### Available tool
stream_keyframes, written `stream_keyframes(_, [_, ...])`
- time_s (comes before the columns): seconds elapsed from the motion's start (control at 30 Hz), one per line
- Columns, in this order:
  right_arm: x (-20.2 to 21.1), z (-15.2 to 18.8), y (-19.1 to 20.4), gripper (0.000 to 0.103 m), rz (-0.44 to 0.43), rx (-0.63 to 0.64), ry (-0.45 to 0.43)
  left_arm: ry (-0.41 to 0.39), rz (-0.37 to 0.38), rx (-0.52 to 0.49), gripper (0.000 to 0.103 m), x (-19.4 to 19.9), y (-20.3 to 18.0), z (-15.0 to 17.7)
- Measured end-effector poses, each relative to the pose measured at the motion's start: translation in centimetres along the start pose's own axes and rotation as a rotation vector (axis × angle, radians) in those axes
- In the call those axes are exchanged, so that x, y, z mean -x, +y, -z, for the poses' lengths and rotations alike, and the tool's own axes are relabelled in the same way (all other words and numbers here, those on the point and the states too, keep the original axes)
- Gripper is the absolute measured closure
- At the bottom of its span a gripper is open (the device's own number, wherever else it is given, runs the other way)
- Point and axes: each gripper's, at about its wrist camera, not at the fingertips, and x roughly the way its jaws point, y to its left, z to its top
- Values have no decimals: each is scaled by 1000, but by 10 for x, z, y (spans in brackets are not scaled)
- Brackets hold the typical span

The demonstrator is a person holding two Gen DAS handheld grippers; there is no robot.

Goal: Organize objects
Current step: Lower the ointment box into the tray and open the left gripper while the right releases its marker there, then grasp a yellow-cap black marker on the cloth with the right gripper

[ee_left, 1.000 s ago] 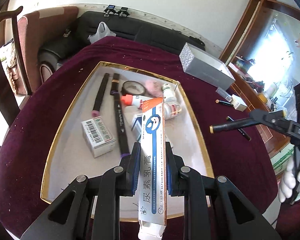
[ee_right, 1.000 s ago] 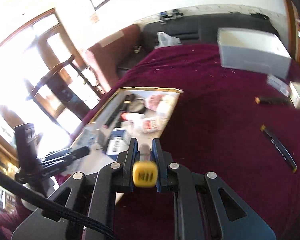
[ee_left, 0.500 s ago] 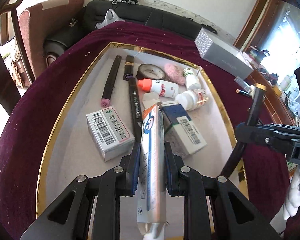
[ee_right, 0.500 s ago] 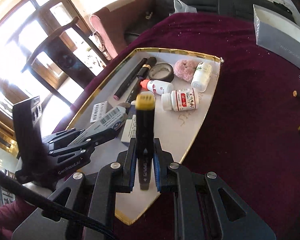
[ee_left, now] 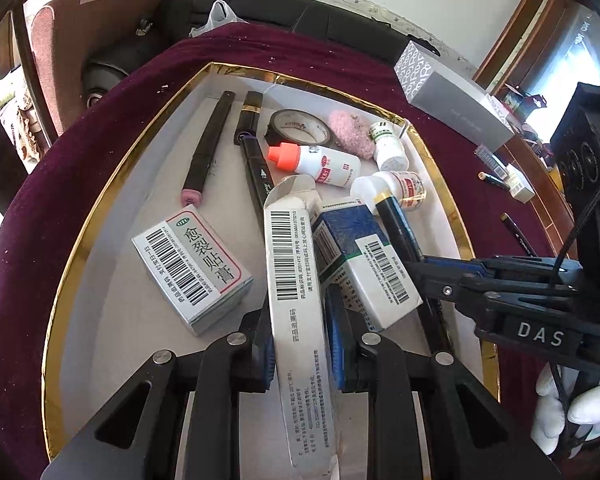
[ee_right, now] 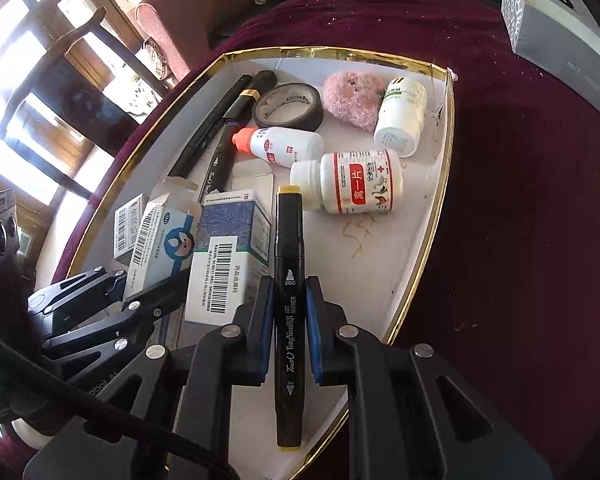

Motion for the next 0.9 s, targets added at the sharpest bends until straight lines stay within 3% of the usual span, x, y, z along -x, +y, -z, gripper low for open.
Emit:
stream_keyframes(0.07, [-1, 0, 1, 90, 7, 3, 7, -2, 3, -6, 81, 2, -1, 0])
stream_keyframes(0.23, [5, 1, 2, 85, 29, 11, -20, -13, 30, 39, 55, 10, 9, -1])
stream_keyframes(0.47, [37, 6, 1, 63, 3, 18, -123, -76, 47, 79, 53, 41, 19, -1])
stream_keyframes(0.53, [49, 7, -2, 47, 8, 13, -169, -104, 52, 83, 49, 51, 19, -1])
stream_keyframes(0.73, [100, 18, -45, 23, 39, -71, -302, -188, 101, 78, 46, 74, 4, -5])
stream_keyframes(0.9, [149, 32, -91, 23, 175, -153, -389, -214, 159, 56, 46, 83, -25, -13])
